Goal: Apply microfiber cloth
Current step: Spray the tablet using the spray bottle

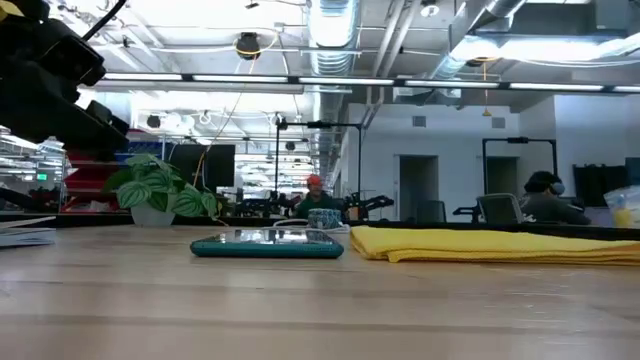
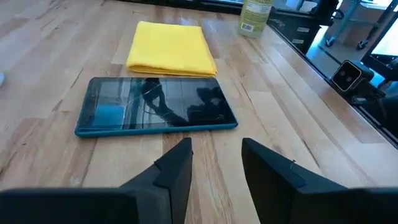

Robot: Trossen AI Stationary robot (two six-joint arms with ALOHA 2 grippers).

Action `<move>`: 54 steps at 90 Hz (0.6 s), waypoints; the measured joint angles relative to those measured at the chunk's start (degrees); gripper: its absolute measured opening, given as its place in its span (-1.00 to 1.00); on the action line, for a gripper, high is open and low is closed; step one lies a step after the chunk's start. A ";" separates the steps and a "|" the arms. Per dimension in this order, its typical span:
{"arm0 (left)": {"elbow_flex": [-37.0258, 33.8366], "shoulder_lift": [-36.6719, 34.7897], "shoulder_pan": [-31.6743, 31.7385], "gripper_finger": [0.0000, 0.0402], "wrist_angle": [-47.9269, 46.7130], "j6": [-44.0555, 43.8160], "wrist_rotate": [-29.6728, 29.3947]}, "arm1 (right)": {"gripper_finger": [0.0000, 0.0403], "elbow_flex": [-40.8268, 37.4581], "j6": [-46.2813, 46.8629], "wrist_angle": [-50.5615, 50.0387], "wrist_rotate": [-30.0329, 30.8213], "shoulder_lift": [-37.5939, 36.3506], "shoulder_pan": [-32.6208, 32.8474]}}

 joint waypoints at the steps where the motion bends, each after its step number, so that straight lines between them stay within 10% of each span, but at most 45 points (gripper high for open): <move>1: 0.00 -0.01 -0.01 -0.41 0.00 -0.01 -0.01 | 0.24 0.00 0.00 0.27 -0.01 0.31 0.15; 32: 0.00 -0.02 0.00 -0.41 -0.07 -1.09 -0.01 | 0.19 0.05 2.67 1.93 -0.36 6.41 3.71; 54: 0.00 -0.02 -0.01 -0.41 -0.09 -2.08 -0.11 | -0.43 0.29 -1.24 -0.34 -0.53 6.33 3.04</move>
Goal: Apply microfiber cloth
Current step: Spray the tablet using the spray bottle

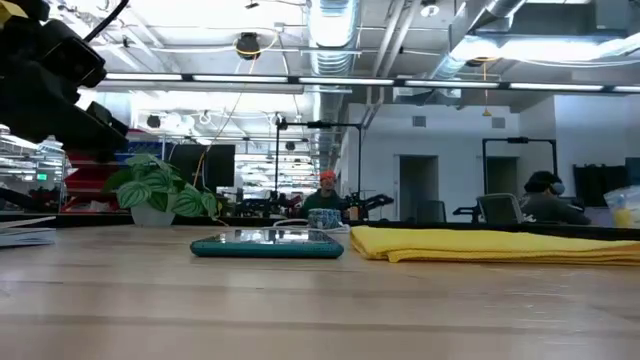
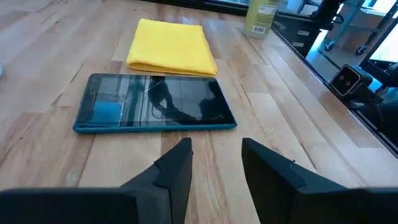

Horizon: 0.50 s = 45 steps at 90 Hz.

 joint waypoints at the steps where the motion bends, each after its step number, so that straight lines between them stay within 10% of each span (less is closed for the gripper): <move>1: 0.00 0.00 -0.01 -0.41 0.00 -0.06 -0.03 | -0.43 0.10 -0.44 -0.23 0.15 -0.02 -0.07; 45: 0.04 0.02 0.01 -0.41 -0.09 -2.52 -3.28 | -0.43 9.19 -35.32 -4.59 1.68 0.40 -17.78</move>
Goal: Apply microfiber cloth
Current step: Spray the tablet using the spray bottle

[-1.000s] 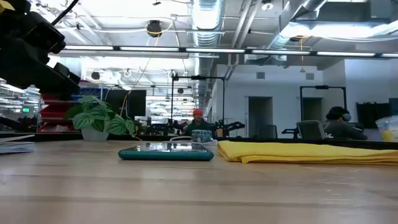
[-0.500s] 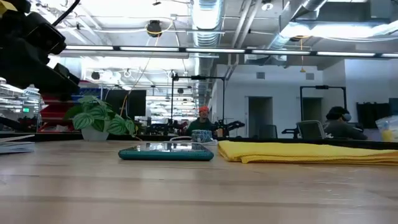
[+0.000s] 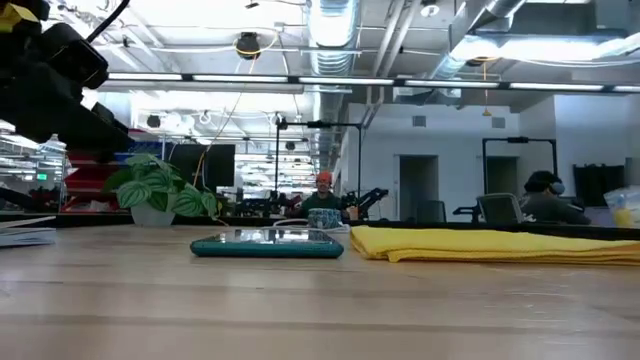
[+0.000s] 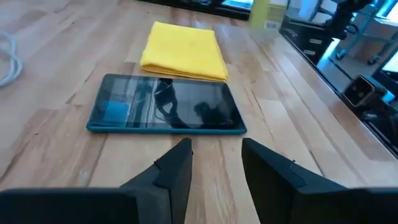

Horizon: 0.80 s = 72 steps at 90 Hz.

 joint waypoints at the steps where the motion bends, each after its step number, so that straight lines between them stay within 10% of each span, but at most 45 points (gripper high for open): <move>1: 0.00 0.00 0.00 -0.41 0.00 -0.09 -0.09 | -0.43 0.00 -0.61 0.10 0.01 0.07 -0.39; 72: -0.04 2.12 0.00 -0.41 0.57 -2.26 -3.01 | -0.22 0.20 -15.33 4.60 -6.58 8.80 -4.88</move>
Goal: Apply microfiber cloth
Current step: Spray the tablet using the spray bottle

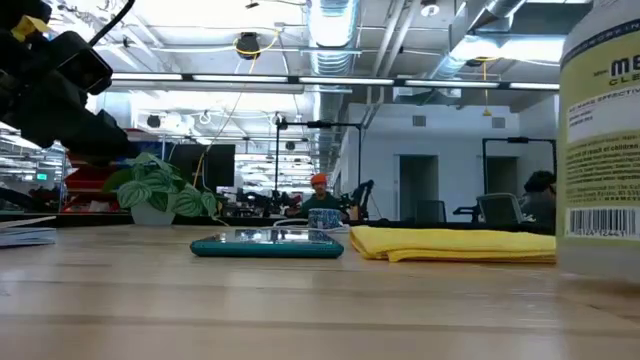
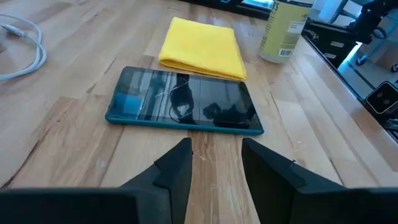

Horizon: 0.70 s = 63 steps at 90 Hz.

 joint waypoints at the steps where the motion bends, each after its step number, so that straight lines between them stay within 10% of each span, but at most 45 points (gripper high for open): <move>1: 0.00 0.00 0.00 -0.41 0.00 0.01 0.00 | -0.19 -0.03 -0.22 0.34 0.00 0.00 0.00; 27: 0.00 0.00 0.00 -0.41 0.01 0.21 0.04 | 0.61 -0.31 -2.73 1.36 -0.55 0.07 -1.25; 63: -0.07 0.00 0.00 -0.41 0.66 0.09 0.11 | 0.66 9.17 -9.56 0.68 9.38 0.08 -3.33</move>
